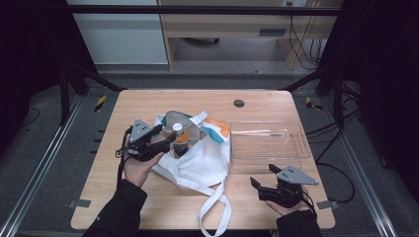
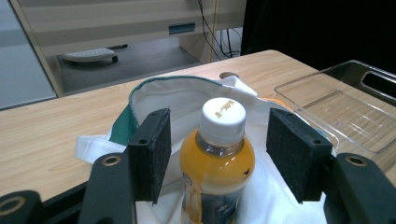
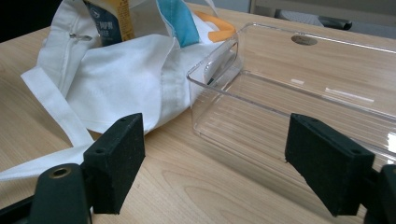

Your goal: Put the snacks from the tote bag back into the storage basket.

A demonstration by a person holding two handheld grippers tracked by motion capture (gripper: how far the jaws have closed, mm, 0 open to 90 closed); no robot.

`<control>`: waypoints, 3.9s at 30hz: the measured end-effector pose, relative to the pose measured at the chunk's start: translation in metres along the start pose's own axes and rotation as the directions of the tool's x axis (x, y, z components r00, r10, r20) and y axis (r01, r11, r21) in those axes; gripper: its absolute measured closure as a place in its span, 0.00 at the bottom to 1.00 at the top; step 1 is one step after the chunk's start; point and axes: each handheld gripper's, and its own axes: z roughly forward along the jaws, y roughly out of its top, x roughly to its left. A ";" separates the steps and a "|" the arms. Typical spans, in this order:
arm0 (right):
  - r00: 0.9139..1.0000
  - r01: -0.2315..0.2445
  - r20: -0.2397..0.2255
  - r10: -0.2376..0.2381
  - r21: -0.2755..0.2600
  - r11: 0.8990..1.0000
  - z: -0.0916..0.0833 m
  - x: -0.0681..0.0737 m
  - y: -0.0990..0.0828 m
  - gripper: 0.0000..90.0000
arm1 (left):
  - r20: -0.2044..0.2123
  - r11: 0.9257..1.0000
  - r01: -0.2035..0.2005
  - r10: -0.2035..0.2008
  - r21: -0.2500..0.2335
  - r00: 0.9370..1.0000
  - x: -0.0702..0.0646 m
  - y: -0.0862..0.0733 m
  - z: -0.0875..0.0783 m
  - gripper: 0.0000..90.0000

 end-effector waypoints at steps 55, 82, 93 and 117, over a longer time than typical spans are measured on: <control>1.000 0.007 -0.001 -0.007 0.042 0.999 0.007 -0.003 -0.007 0.23 | -0.034 0.998 -0.058 0.059 0.022 0.998 -0.010 -0.009 0.043 0.64; 1.000 0.011 -0.006 -0.010 0.047 0.999 0.008 -0.003 -0.008 0.23 | -0.028 0.999 -0.053 0.053 0.007 0.998 -0.008 -0.005 0.039 0.65; 1.000 0.013 -0.007 -0.012 0.047 0.999 0.008 -0.003 -0.008 0.22 | -0.047 0.998 -0.050 0.048 -0.032 0.998 -0.006 0.017 0.016 0.65; 1.000 0.013 -0.008 -0.013 0.048 0.999 0.007 -0.002 -0.008 0.22 | -0.026 0.994 -0.034 0.031 -0.104 0.999 -0.022 0.051 -0.029 0.65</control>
